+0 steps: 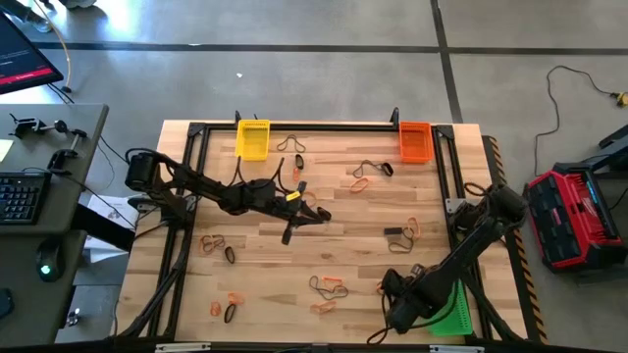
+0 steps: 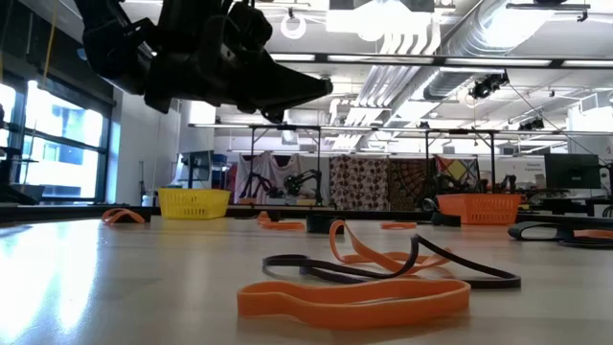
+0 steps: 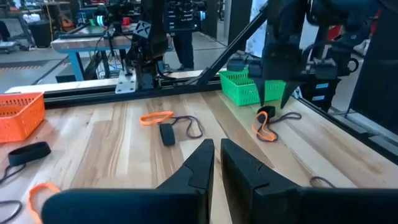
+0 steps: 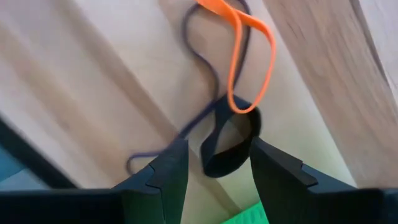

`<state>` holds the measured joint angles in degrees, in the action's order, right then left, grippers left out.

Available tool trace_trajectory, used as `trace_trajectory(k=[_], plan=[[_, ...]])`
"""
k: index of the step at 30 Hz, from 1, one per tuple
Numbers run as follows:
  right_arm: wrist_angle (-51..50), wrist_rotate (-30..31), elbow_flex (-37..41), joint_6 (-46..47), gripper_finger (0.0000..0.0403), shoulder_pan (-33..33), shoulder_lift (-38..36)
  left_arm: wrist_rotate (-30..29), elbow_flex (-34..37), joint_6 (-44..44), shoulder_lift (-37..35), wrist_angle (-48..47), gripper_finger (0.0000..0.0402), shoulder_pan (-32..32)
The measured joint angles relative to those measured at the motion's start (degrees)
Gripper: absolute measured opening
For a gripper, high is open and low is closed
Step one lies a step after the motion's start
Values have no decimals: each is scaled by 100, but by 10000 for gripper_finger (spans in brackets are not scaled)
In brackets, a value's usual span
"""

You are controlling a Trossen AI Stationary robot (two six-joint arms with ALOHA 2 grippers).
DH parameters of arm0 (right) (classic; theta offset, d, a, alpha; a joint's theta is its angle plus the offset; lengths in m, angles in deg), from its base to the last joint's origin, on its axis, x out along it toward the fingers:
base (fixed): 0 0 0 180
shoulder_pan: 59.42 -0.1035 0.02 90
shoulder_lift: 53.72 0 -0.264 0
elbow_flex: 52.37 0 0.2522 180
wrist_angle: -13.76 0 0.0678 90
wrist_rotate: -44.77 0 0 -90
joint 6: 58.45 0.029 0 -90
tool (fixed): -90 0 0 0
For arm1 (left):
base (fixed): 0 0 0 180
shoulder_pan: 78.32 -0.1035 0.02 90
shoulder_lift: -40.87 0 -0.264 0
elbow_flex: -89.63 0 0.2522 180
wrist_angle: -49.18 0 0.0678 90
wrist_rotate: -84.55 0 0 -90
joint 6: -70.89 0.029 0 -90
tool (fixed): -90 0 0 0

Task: Sort rubber bands into baskets
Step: Put the black rubber band into the orange bin

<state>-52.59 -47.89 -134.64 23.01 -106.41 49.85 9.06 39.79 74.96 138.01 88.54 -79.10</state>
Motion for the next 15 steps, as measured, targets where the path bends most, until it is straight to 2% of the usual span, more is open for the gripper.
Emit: trace_trajectory(k=[15], plan=[[-384, -198, 2, -24, 159, 153, 386, -16, 0, 5, 2, -28, 19, 0]])
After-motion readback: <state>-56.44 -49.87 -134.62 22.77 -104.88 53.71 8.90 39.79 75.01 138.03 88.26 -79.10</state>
